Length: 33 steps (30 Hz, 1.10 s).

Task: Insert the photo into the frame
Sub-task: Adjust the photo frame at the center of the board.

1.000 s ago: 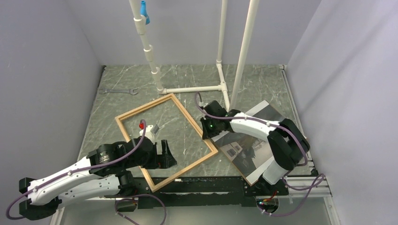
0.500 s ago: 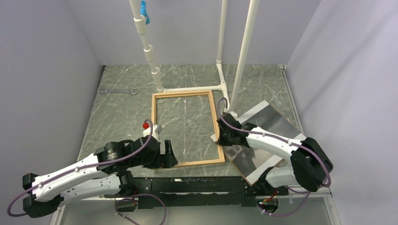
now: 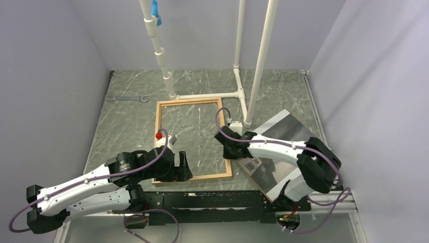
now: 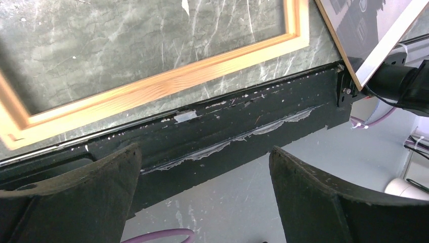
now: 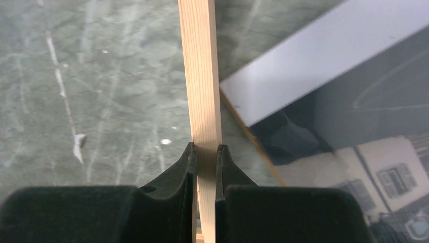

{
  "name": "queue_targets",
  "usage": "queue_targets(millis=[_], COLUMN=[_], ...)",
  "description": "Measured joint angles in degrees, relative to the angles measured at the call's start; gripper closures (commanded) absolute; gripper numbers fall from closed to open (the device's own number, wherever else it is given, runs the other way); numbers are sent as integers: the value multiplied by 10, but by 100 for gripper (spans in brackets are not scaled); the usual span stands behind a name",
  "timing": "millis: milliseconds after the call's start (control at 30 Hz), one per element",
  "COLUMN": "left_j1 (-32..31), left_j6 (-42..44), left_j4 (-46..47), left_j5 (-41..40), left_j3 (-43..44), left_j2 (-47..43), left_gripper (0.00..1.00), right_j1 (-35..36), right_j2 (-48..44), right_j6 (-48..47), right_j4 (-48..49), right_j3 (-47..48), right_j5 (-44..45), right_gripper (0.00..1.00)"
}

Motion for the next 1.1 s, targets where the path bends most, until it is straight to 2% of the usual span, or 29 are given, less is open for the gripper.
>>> queue_targets(millis=[200,233,433,500,1100], left_j1=[0,0,0,0,0], left_j6=[-8,-9,-12,-12,-13], left_j4=[0,0,0,0,6], left_j5=[0,0,0,0,5], left_j3=[0,0,-1,-3,-17], left_j2=[-13,-16,-30,-31,-45], left_gripper=[2,2,2,2,2], right_j1=[49,52,63,63,63], right_j2=[74,80,94,94,94], right_j6=[18,20,19,18,11], right_j4=[-11,-11,-1,12,62], right_j3=[73,78,89,93,61], right_j5=[18,20,29,30,-61], right_gripper=[100,95,44,34,29])
